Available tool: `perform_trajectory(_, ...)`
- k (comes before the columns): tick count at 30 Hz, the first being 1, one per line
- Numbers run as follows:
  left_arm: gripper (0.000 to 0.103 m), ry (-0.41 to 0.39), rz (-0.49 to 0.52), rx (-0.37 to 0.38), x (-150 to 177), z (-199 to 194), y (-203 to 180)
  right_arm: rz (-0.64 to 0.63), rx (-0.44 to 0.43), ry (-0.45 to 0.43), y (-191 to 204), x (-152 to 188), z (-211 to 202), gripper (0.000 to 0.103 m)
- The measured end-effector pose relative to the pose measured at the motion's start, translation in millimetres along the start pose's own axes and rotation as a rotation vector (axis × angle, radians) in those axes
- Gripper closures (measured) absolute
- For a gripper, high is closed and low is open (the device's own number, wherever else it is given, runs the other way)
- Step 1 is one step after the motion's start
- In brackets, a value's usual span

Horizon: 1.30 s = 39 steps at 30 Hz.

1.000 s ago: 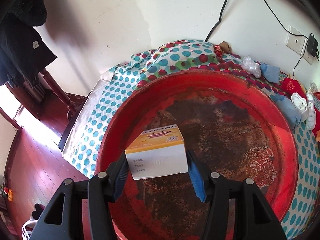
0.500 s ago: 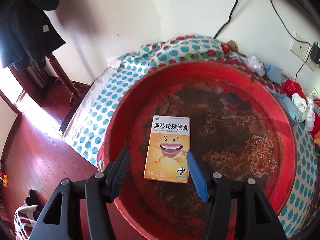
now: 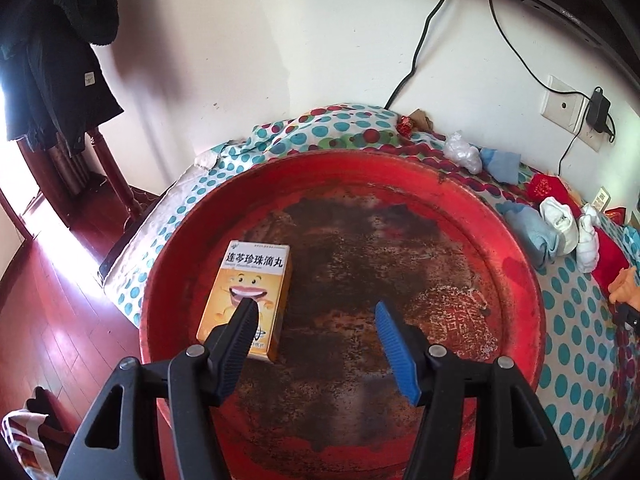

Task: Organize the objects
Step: 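Carry the orange toy pig into the red tray and release it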

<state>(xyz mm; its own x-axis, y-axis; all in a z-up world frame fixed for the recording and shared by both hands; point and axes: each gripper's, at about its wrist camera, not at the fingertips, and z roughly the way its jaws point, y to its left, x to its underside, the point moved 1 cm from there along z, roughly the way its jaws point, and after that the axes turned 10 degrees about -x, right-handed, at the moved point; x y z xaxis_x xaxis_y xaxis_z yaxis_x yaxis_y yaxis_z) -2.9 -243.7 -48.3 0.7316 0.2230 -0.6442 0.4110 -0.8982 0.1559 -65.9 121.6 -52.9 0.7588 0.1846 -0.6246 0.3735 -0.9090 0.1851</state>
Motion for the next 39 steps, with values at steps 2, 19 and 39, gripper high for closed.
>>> perform_trajectory(2,0.040,-0.002,-0.005,0.003,3,3,4,-0.015,-0.025,0.000,19,-4,0,0.048)
perform_trajectory(19,0.040,0.022,-0.124,-0.036,7,17,47,-0.274,-0.210,0.065,202,-40,68,0.049)
perform_trajectory(39,0.040,0.030,-0.104,-0.039,8,23,41,-0.338,-0.177,0.162,226,-32,119,0.049)
